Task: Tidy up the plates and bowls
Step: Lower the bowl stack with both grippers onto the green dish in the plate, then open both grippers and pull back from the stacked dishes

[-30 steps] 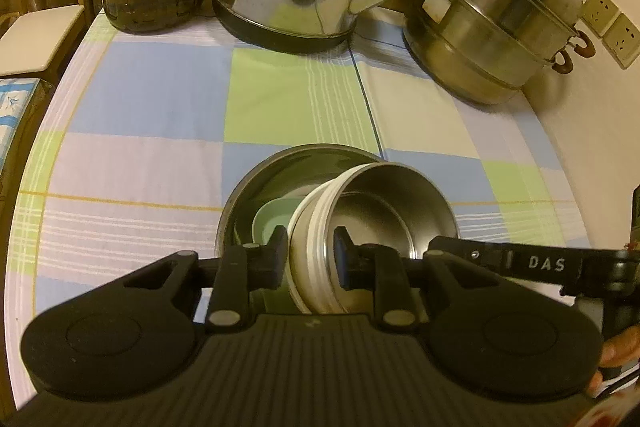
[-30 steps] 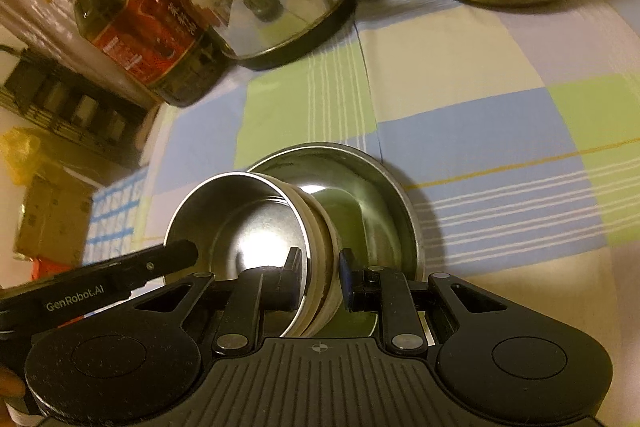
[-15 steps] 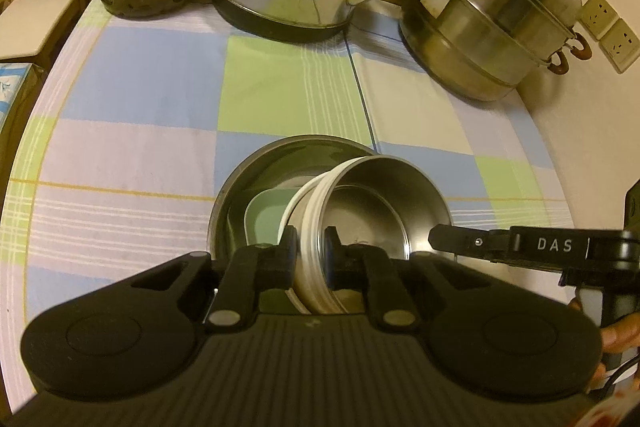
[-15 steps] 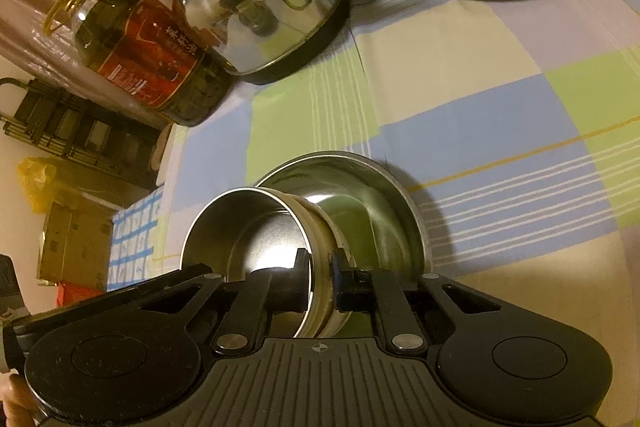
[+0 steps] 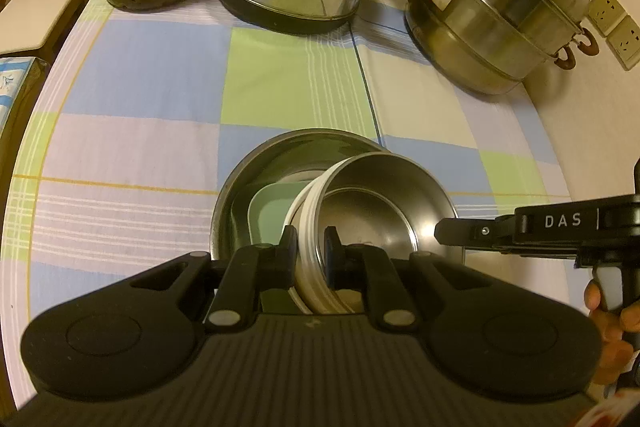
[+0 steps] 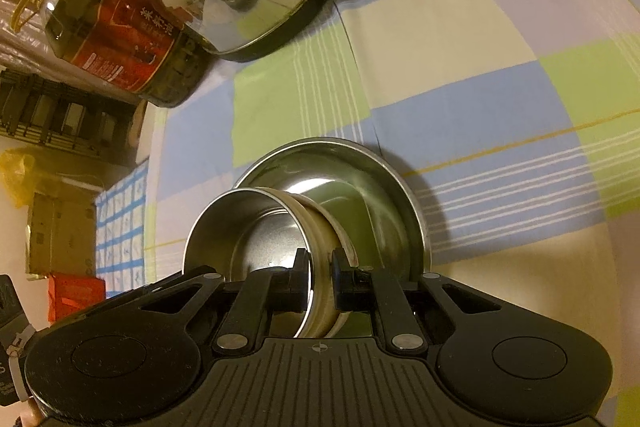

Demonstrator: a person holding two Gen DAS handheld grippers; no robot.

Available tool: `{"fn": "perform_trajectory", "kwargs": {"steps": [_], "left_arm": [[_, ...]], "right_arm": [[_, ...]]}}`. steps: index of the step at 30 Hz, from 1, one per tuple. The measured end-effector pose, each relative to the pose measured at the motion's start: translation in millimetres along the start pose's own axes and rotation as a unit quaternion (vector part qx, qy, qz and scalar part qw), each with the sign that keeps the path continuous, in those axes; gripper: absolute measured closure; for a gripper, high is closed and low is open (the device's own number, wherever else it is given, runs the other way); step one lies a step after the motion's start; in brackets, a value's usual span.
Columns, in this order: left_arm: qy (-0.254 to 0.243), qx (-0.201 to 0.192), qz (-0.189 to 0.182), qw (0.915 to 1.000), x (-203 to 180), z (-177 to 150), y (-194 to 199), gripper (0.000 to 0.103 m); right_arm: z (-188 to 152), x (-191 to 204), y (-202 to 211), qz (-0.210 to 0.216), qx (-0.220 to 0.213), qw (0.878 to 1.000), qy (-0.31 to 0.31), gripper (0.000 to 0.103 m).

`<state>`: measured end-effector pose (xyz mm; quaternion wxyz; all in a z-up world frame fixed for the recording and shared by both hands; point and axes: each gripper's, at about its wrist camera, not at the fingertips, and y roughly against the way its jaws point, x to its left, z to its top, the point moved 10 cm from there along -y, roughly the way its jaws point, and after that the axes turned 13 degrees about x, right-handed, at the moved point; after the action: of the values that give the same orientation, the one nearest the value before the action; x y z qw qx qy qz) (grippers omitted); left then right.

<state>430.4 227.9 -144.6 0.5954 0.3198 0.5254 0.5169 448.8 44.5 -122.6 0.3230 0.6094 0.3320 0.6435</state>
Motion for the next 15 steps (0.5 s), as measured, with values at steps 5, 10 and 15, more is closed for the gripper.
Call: {"fn": "perform_trajectory", "kwargs": {"steps": [5, 10, 15], "left_arm": [[-0.005, -0.007, 0.01, 0.9999, -2, -1, 2, 0.091], [-0.013, -0.031, 0.027, 0.9991, -4, 1, 13, 0.091], [-0.03, -0.066, 0.053, 0.9959, -12, -3, 36, 0.089]], "right_arm": [[-1, 2, 0, -0.009, -0.006, 1.0, 0.013, 0.091], [-1, 5, 5, -0.004, -0.024, 0.999, 0.031, 0.089], [-5, 9, 23, 0.016, -0.06, 0.997, 0.049, 0.046]]}}
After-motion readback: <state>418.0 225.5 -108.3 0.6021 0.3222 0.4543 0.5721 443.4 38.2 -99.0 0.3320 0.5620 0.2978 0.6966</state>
